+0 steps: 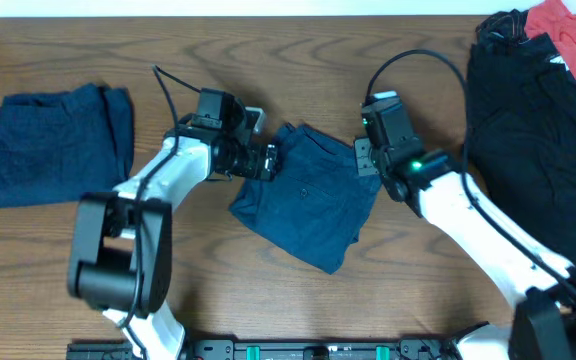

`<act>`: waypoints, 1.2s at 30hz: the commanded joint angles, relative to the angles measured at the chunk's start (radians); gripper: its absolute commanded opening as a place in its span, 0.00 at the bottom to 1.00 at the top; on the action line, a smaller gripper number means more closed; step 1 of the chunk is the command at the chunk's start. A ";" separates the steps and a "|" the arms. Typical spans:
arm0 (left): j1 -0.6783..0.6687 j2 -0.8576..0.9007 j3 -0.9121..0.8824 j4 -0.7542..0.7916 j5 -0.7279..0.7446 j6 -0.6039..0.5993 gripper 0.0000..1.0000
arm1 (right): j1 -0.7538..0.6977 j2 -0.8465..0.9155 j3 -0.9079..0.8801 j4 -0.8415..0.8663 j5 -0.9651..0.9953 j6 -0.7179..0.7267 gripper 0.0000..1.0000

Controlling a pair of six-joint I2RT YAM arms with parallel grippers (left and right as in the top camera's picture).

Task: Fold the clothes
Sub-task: 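Lift the folded shorts with the left gripper and release the right, then carry the folded shorts left with the left gripper onto the navy stack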

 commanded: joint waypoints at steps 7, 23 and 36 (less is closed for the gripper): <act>-0.021 0.100 -0.002 0.005 0.159 0.042 0.97 | -0.008 -0.038 0.001 -0.027 0.013 -0.011 0.46; -0.010 0.033 0.005 0.071 0.092 -0.014 0.06 | -0.009 -0.038 0.001 -0.090 0.014 -0.008 0.45; 0.278 -0.357 0.032 -0.033 -0.397 0.059 0.06 | -0.008 -0.038 0.001 -0.109 0.017 -0.008 0.45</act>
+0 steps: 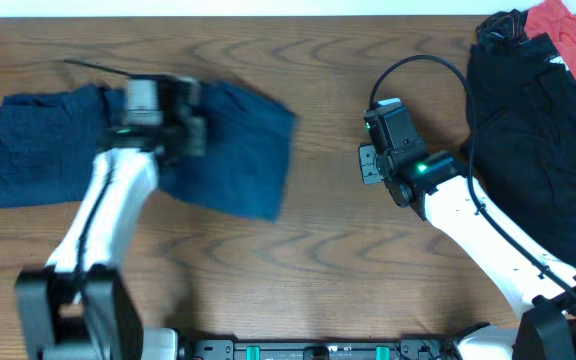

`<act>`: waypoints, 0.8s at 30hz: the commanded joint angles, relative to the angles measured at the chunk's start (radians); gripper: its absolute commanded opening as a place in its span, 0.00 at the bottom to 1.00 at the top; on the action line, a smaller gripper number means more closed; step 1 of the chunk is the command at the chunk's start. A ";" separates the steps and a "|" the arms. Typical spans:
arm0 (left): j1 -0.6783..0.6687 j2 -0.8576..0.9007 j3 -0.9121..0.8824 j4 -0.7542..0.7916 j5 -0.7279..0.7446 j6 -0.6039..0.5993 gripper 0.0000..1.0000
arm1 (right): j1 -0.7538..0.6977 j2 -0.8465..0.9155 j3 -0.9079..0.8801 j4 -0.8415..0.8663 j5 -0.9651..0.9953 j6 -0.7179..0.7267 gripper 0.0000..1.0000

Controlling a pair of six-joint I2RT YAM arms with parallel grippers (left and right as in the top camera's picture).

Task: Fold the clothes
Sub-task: 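Carry the folded shorts left with the left gripper onto the navy stack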

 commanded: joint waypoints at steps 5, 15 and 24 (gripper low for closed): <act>0.175 -0.086 0.024 0.039 -0.118 0.126 0.06 | -0.008 -0.014 0.001 -0.006 0.011 -0.006 0.45; 0.381 -0.086 0.024 0.218 -0.118 0.150 0.06 | -0.008 -0.014 0.001 -0.019 0.011 -0.006 0.46; 0.475 -0.070 0.024 0.341 -0.117 0.150 0.06 | -0.008 -0.014 0.001 -0.034 0.011 -0.006 0.45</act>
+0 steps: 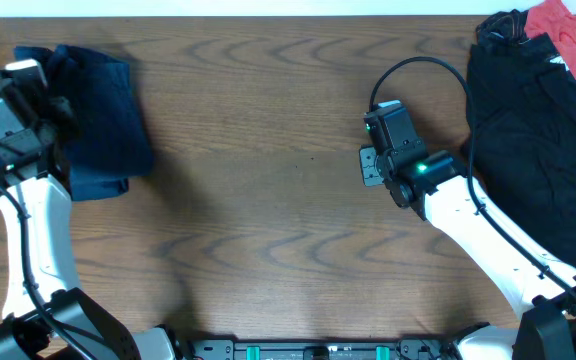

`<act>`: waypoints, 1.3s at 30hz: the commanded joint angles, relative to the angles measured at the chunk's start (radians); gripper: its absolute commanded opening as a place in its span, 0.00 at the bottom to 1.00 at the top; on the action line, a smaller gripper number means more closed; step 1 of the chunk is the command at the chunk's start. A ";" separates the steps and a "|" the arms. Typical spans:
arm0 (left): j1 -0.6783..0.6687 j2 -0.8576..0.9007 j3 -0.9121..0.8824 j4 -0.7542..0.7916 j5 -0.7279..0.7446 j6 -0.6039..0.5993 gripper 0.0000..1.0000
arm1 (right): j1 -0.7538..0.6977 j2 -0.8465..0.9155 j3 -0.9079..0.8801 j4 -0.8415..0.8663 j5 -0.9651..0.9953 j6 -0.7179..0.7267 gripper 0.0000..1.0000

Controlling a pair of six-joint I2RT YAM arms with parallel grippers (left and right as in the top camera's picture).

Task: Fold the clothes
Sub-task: 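Carry the folded shorts left with the left gripper onto the navy stack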

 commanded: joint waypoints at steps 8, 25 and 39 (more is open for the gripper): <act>0.100 0.064 0.024 0.074 -0.012 0.009 0.06 | -0.008 -0.014 0.001 -0.026 0.011 -0.006 0.46; 0.196 0.206 0.024 0.227 -0.011 0.017 0.06 | -0.008 -0.014 0.001 -0.035 0.011 -0.006 0.46; 0.235 0.311 0.024 0.344 -0.012 0.025 0.06 | -0.008 -0.014 0.001 -0.055 0.011 -0.006 0.46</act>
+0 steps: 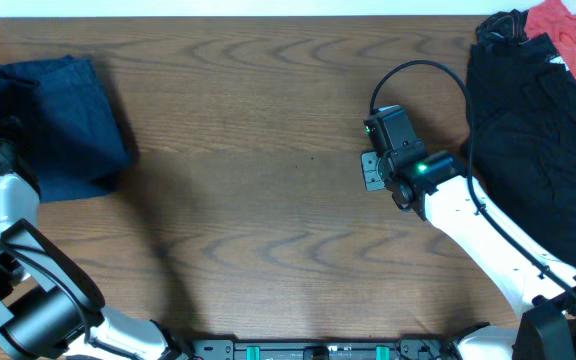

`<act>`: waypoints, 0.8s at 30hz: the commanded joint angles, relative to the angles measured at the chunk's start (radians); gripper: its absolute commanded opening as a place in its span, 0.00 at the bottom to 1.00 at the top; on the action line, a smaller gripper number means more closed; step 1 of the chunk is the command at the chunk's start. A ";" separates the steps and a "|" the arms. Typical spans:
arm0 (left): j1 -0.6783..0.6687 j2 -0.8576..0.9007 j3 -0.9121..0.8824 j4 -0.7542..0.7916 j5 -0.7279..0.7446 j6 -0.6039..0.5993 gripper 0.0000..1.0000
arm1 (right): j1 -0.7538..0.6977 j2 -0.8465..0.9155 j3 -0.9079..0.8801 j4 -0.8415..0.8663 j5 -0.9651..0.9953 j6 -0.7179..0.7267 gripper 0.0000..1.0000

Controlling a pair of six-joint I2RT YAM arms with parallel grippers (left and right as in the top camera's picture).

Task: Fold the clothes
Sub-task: 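Carry the folded shorts left with the left gripper onto the navy stack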

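Dark blue folded clothes [58,125] lie in a pile at the table's far left. My left gripper is at the frame's left edge, against the pile's left side; its fingers are too hidden to read. My right gripper [371,170] hangs over bare wood right of centre, touching no cloth, and its jaws are too small to read from above.
A black garment [528,130] is spread at the right edge, with a red garment [568,30] behind it at the top right corner. The wooden table [268,200] shows bare wood between the pile and my right arm.
My left arm has moved further left, partly out of frame. The blue pile sits slightly lower and further left. My right arm has not moved.
A folded blue garment lay mid-table between both grippers, with another blue piece at the left. Then my left arm had it halfway toward that piece while the right stayed put. Then it was on top of the left piece, where the pile now lies.
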 commanded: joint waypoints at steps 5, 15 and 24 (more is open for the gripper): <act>0.048 0.029 0.024 0.049 -0.013 0.014 0.10 | -0.008 -0.014 0.001 -0.005 0.011 -0.006 0.47; 0.070 0.098 0.024 0.091 -0.013 0.014 0.36 | -0.008 -0.014 0.001 -0.020 0.011 -0.006 0.47; 0.066 0.087 0.024 0.081 0.084 -0.023 0.44 | -0.008 -0.014 0.001 -0.029 0.011 -0.006 0.47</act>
